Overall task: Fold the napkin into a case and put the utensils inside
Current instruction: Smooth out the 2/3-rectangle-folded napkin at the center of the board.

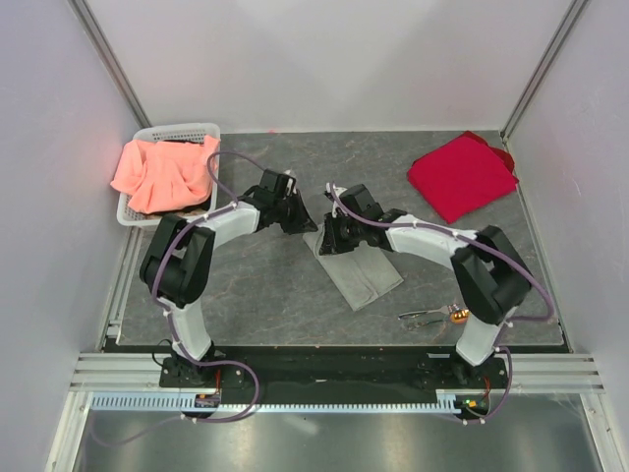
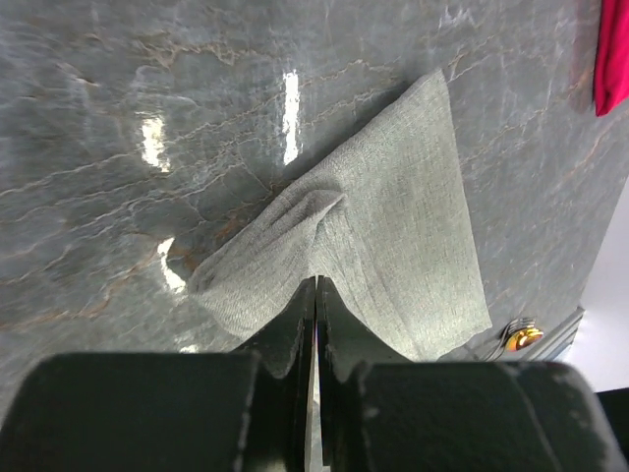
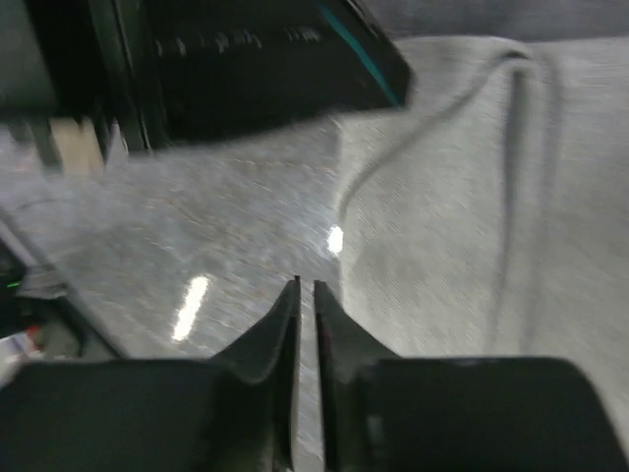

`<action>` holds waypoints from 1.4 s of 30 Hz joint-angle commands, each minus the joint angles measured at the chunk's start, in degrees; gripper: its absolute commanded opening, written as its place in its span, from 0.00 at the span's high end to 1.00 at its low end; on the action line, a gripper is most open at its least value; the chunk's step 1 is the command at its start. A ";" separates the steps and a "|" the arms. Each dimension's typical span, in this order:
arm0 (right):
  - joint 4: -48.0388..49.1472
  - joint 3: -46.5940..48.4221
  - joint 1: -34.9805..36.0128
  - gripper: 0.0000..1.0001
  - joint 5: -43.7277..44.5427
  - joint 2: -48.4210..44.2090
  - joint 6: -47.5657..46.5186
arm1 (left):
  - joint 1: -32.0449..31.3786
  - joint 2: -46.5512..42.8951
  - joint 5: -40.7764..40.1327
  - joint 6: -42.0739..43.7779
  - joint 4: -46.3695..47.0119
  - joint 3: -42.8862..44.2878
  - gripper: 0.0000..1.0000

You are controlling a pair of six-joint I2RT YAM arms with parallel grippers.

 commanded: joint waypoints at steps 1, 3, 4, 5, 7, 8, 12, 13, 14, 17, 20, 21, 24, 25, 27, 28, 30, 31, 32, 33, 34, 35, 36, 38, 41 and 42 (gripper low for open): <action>10.87 3.27 -1.96 0.93 -18.08 6.60 3.10 | -0.06 1.47 3.56 -3.08 6.53 -1.41 0.94; 13.61 2.75 -2.49 0.96 -21.15 8.53 4.42 | -0.06 1.82 3.56 -3.26 7.06 -2.03 0.94; 15.18 2.31 -3.10 0.97 -22.47 9.23 4.69 | -0.06 2.09 3.73 -3.26 7.32 -2.46 0.94; 15.98 1.96 -3.19 0.98 -23.44 10.46 4.86 | -0.14 2.96 3.82 -3.18 7.24 -2.38 0.94; 19.13 0.12 -4.41 1.00 -25.46 11.26 6.18 | -0.14 3.84 4.17 -3.26 7.32 -2.82 0.94; 20.46 -0.68 -4.77 1.00 -26.52 11.78 6.79 | -0.23 4.63 4.17 -3.26 7.50 -3.08 0.94; 23.64 -3.40 -5.92 1.00 -28.72 12.49 7.33 | -0.14 7.27 4.61 -3.17 7.76 -3.09 0.94; 23.64 -3.93 -6.09 1.00 -29.16 12.93 6.98 | -0.06 7.97 4.70 -3.17 7.41 -2.91 0.94; 23.81 -4.37 -6.18 1.00 -29.43 13.45 6.89 | -0.06 8.33 4.61 -3.17 7.41 -2.82 0.94; 25.65 -6.65 -6.62 1.00 -29.60 14.33 7.15 | 0.03 9.21 3.56 -3.18 7.06 -2.73 0.95; 25.83 -7.62 -6.79 1.00 -29.52 15.21 6.45 | 0.12 9.38 3.12 -2.91 6.80 -2.65 0.95; 26.09 -7.97 -7.06 1.00 -29.60 15.30 6.62 | 0.12 9.65 3.12 -2.74 6.71 -2.47 0.95; 27.67 -9.38 -7.23 1.00 -30.39 14.78 7.59 | 0.29 10.00 2.68 -2.56 6.09 -2.12 0.96; 27.85 -9.82 -7.23 1.00 -30.39 14.52 7.68 | 0.38 10.17 2.77 -2.56 6.09 -2.12 0.96; 27.94 -11.05 -7.32 1.00 -30.39 13.38 7.77 | 0.38 10.44 2.77 -2.47 5.83 -1.86 0.96; 28.03 -11.49 -7.24 1.00 -30.48 12.85 7.77 | 0.47 10.61 2.77 -2.47 5.74 -1.68 0.96; 28.55 -13.33 -7.32 1.00 -30.57 11.97 8.03 | 0.56 10.79 2.51 -2.38 5.74 -1.68 0.96; 28.91 -14.21 -7.32 1.00 -30.57 10.83 8.20 | 0.56 10.88 2.42 -2.38 5.65 -1.59 0.97; 29.17 -15.00 -7.32 1.00 -30.57 10.30 8.21 | 0.65 11.23 2.42 -2.30 5.65 -1.59 0.97; 29.43 -16.31 -7.58 1.00 -30.40 9.77 8.29 | 0.65 11.32 2.42 -2.30 5.57 -1.50 0.97; 29.61 -17.02 -7.67 1.00 -30.48 8.81 8.47 | 0.65 11.41 2.42 -2.21 5.48 -1.50 0.97; 29.96 -17.64 -7.76 1.00 -30.66 8.28 8.56 | 0.65 11.49 2.16 -2.21 5.48 -1.50 0.97; 30.05 -18.69 -7.68 1.00 -30.83 7.75 8.64 | 0.65 11.58 2.24 -2.21 5.48 -1.42 0.97; 30.31 -19.93 -7.67 1.00 -30.92 6.26 8.82 | 0.65 11.93 2.24 -2.03 5.39 -1.15 0.97; 31.80 -22.65 -7.68 1.00 -31.18 4.24 9.52 | 0.73 12.02 1.98 -1.94 5.13 -0.98 0.98; 32.33 -24.31 -7.67 1.00 -31.27 3.88 9.87 | 0.73 12.11 1.98 -1.94 5.13 -0.89 0.98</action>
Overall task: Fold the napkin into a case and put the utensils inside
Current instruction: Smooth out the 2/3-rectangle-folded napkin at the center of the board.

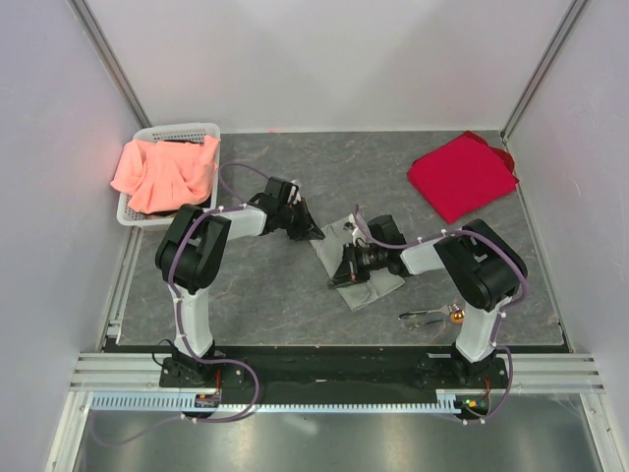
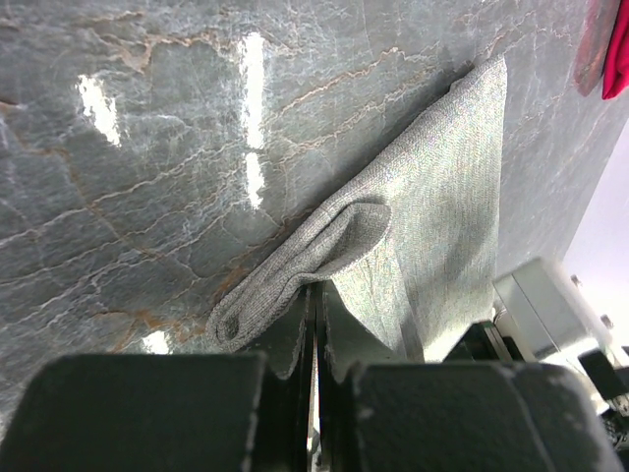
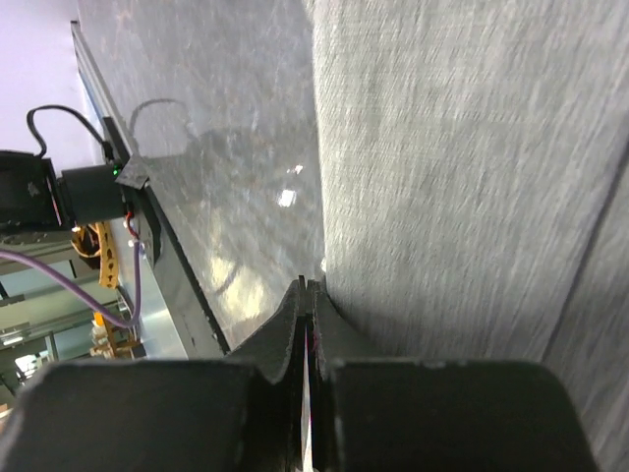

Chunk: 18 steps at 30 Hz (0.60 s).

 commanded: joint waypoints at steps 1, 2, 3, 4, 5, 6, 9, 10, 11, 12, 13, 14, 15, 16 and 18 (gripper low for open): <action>4.19 -4.37 -0.20 1.00 -1.57 -4.40 0.46 | 0.47 3.50 -5.02 0.74 -3.11 0.07 0.98; 4.36 -4.98 -0.29 1.00 -1.57 -4.76 0.54 | 0.47 3.50 -5.10 0.92 -3.20 0.07 0.98; 4.71 -6.47 -0.37 1.00 -1.57 -5.11 0.63 | 0.47 3.50 -5.11 0.92 -3.29 0.25 0.98; 5.32 -7.44 -0.29 1.00 -1.57 -5.81 0.80 | 0.39 3.50 -5.11 0.92 -3.29 0.25 0.98; 6.98 -8.41 -0.29 1.00 -1.83 -6.16 1.68 | 0.47 3.50 -5.19 1.01 -3.46 0.42 0.98; 7.61 -10.07 -0.29 1.00 -1.83 -6.43 1.95 | 0.56 3.50 -5.28 1.01 -3.47 0.43 0.98; 9.89 -12.80 -0.29 1.00 -1.75 -6.96 3.00 | 0.56 3.76 -5.37 1.18 -3.82 0.78 0.98; 10.33 -13.42 -0.37 1.00 -1.83 -6.87 3.18 | 0.65 3.85 -5.46 1.18 -3.82 0.87 0.98; 11.38 -14.04 -0.37 1.00 -2.10 -7.13 3.35 | 0.65 3.85 -5.54 1.18 -3.82 0.95 0.98; 11.57 -15.35 -0.20 1.00 -2.19 -7.31 3.62 | 0.65 3.94 -5.46 1.27 -3.99 0.95 0.98; 11.66 -15.97 -0.29 1.00 -2.19 -8.09 3.62 | 0.65 4.02 -5.46 1.36 -4.08 1.04 0.98; 11.66 -16.58 -0.29 1.00 -2.19 -8.71 3.53 | 0.65 3.94 -5.46 1.45 -4.17 1.13 0.98; 11.48 -17.90 -0.29 1.00 -1.84 -9.32 3.36 | 0.65 4.02 -5.54 1.53 -4.26 1.22 0.98; 11.22 -18.43 -0.29 1.00 -1.57 -10.46 3.18 | 0.65 3.94 -5.63 1.62 -4.43 1.22 0.98; 10.26 -19.40 -0.37 1.00 -0.79 -11.17 2.39 | 0.65 3.94 -5.72 1.71 -4.52 1.13 0.98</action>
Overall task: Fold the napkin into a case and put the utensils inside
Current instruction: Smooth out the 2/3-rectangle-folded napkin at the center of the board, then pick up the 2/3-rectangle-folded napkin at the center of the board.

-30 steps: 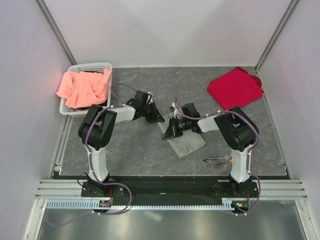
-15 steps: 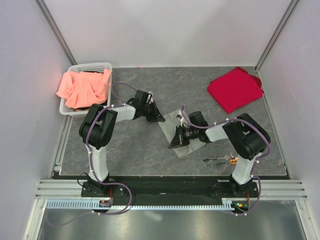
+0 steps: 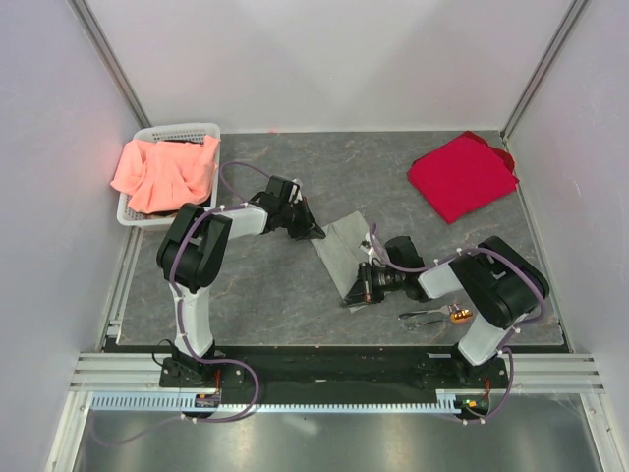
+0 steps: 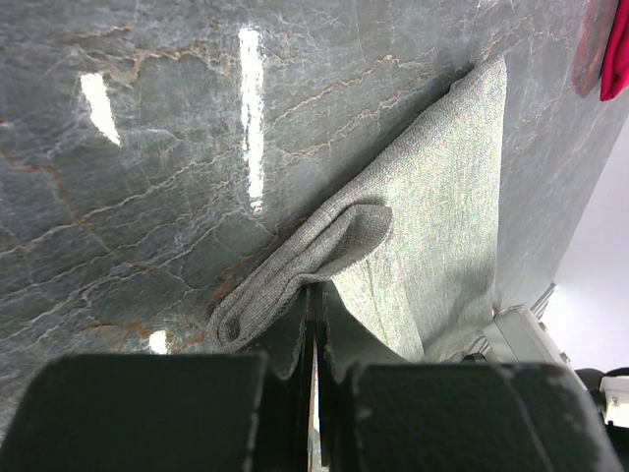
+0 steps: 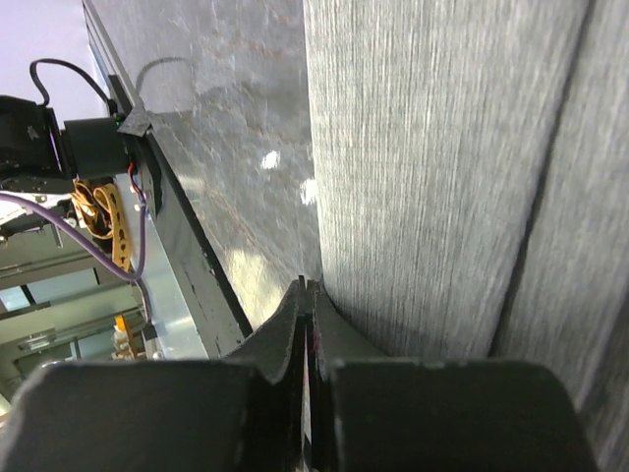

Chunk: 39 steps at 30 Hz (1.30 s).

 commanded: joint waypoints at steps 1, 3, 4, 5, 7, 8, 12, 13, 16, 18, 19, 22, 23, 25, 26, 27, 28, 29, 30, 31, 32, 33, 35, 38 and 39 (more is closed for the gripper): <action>-0.33 -2.84 0.02 1.00 0.53 -2.63 -1.89 | 0.54 3.13 -6.07 1.80 -4.08 -0.09 0.98; -0.24 -3.62 0.02 1.00 0.53 -2.54 -1.81 | 0.45 3.13 -6.33 2.06 -4.26 0.08 0.98; -0.07 -3.98 0.02 1.00 0.53 -2.89 -1.63 | 0.54 3.22 -6.34 2.24 -4.52 0.17 0.98; -0.07 -4.85 0.02 1.00 0.53 -3.24 -1.63 | 0.54 3.22 -6.25 2.33 -4.87 0.34 0.98; -0.85 -5.56 0.02 1.00 0.62 -5.17 -1.63 | 0.54 3.13 -6.25 2.94 -5.40 0.70 0.98; -3.12 -5.73 0.02 1.00 0.79 -6.22 -1.72 | 0.54 2.87 -6.07 3.20 -5.66 0.78 0.98; -13.83 -3.46 -0.07 1.00 4.21 -18.84 -3.12 | 0.45 -0.03 -5.11 4.43 -5.67 0.17 0.96; -17.17 -2.32 -0.16 1.00 5.70 -20.98 -4.26 | 0.45 -1.60 -4.76 4.61 -5.67 -0.09 0.93; -27.03 3.39 -1.73 0.99 12.11 -25.13 -7.51 | 0.36 -4.94 -2.47 5.05 -6.10 -0.01 0.86; -33.98 8.40 -3.58 0.97 17.04 -23.13 -10.23 | 0.36 -7.06 -1.68 5.14 -6.63 -0.27 0.77; -35.12 9.89 -4.28 0.97 18.01 -21.63 -10.85 | 0.28 -8.20 -1.68 5.14 -6.89 -0.36 0.75; -38.47 15.96 -5.52 0.97 20.65 -15.21 -13.31 | 0.19 -13.73 -1.59 5.31 -8.04 -1.67 0.68; -38.56 18.15 -5.43 0.96 21.18 -13.98 -13.58 | 0.19 -16.97 -1.68 5.49 -8.39 -2.55 0.67; -38.30 20.62 -5.43 0.97 22.41 -11.17 -14.20 | -0.16 -20.15 -1.85 6.01 -9.53 -4.30 0.66; -37.95 21.07 -5.17 0.97 22.68 -10.46 -14.29 | -0.34 -22.86 -1.59 6.19 -9.79 -5.01 0.66; -37.68 21.33 -4.99 0.97 23.20 -8.97 -14.29 | -0.86 -24.54 -1.33 6.54 -10.23 -5.80 0.66; -37.16 21.59 -4.90 0.97 23.12 -8.09 -14.03 | -1.04 -25.86 -1.15 6.72 -10.67 -7.46 0.67; -36.72 21.42 -4.21 0.98 23.29 -7.38 -13.85 | -1.30 -28.66 -1.06 6.81 -10.76 -8.61 0.67; -36.37 21.07 -3.68 0.98 23.82 -6.42 -13.59 | -1.92 -30.08 -1.15 6.72 -10.76 -9.66 0.67; -35.23 20.03 -2.98 0.98 25.83 -6.15 -12.63 | -2.36 -31.31 -1.32 6.63 -11.03 -12.02 0.67; -34.70 19.58 -1.32 0.98 27.06 -5.97 -12.10 | -2.80 -32.80 -1.41 6.46 -11.03 -13.09 0.67; -34.08 18.88 -0.34 0.98 27.86 -5.62 -11.48 | -3.84 -35.08 -1.76 6.37 -11.11 -14.15 0.67; -30.58 16.16 2.98 0.99 28.83 -5.62 -7.27 | -4.99 -37.55 -2.81 6.46 -11.81 -16.52 0.66; -25.49 12.81 9.74 0.99 30.49 -7.37 0.53 | -7.80 -42.39 -7.38 7.34 -13.83 -18.90 0.62; -24.16 12.03 11.60 0.99 30.24 -7.99 2.83 | -9.38 -43.70 -9.83 7.77 -14.10 -19.51 0.61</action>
